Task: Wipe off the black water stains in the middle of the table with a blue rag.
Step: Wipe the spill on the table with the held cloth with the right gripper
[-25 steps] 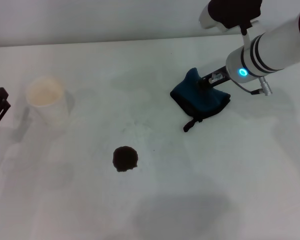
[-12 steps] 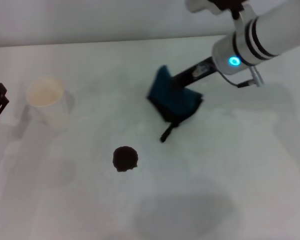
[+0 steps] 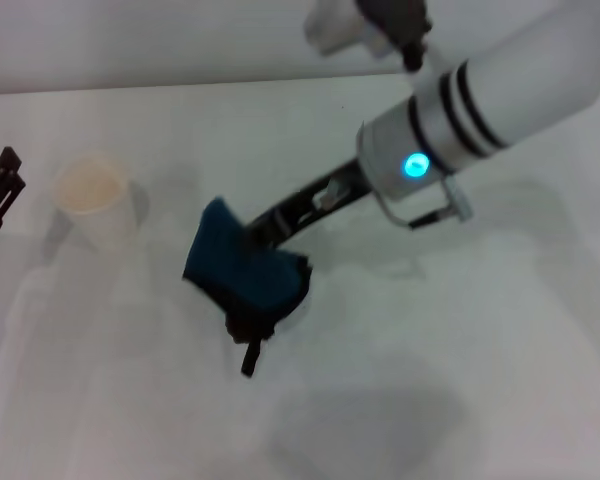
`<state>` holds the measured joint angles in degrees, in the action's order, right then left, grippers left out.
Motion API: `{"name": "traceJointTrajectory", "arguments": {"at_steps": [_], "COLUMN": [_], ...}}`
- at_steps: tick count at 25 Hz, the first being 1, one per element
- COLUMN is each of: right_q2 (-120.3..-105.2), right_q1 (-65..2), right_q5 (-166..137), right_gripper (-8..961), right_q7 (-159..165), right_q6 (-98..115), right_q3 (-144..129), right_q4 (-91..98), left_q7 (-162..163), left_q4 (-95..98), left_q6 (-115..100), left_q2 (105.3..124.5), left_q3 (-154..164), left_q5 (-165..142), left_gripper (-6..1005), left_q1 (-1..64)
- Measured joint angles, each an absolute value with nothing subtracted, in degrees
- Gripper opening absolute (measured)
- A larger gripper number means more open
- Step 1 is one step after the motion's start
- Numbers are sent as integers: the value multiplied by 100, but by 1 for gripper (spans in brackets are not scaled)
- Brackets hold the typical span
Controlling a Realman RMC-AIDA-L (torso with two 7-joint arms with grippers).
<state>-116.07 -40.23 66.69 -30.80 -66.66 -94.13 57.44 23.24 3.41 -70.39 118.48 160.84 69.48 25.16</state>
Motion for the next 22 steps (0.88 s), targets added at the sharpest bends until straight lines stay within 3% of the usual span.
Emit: {"name": "traceJointTrajectory", "arguments": {"at_steps": [22], "right_q2": [-11615], "right_q1": [-3595], "right_q5": [7583], "right_gripper": [70], "right_q7": [-3627], "right_q6": [-3989], "right_q3": [-11831], "right_q4": [4927], "left_q7": [2329], "left_q4": [308], "left_q6": [-7030], "left_q2": [11856], "left_q3": [16128], "left_q5": [6881], "left_gripper": [888], "left_q1": [2682]}}
